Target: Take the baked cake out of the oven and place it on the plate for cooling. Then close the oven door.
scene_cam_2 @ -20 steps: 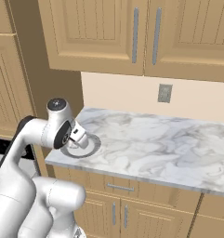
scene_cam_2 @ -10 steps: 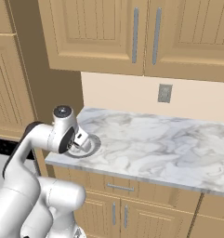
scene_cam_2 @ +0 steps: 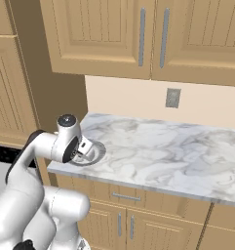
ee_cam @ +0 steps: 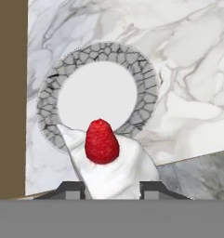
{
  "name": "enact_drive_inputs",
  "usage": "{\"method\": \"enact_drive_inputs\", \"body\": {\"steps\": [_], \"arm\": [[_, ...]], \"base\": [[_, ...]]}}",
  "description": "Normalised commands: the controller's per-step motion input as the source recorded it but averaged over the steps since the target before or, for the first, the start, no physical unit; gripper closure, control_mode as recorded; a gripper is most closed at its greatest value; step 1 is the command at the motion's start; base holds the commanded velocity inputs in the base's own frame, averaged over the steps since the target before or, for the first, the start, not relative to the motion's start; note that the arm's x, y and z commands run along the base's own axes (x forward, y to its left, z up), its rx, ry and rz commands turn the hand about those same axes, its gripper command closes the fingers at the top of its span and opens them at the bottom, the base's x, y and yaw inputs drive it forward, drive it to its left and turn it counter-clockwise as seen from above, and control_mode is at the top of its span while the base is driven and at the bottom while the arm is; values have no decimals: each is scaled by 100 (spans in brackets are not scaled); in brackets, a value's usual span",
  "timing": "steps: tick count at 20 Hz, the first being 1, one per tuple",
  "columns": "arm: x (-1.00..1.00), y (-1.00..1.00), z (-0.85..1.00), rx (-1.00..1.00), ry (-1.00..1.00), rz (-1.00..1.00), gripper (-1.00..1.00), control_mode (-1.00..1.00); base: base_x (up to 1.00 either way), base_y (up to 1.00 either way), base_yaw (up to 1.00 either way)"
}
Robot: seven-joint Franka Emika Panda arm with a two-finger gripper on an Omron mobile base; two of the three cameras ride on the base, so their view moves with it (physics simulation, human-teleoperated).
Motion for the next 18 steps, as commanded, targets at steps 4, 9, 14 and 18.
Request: {"method": "enact_drive_inputs", "body": {"steps": [4,9,14,18], "arm": [[19,17,-5,0,5,4,100,-100],[23,6,-2,0,2,4,100,-100],[24,0,-8,0,0,4,100,-100],[19,0,-17,0,0,4,100,-100]], "base": [[0,0,0],[0,0,0],[0,0,0],[0,0,0]]}}
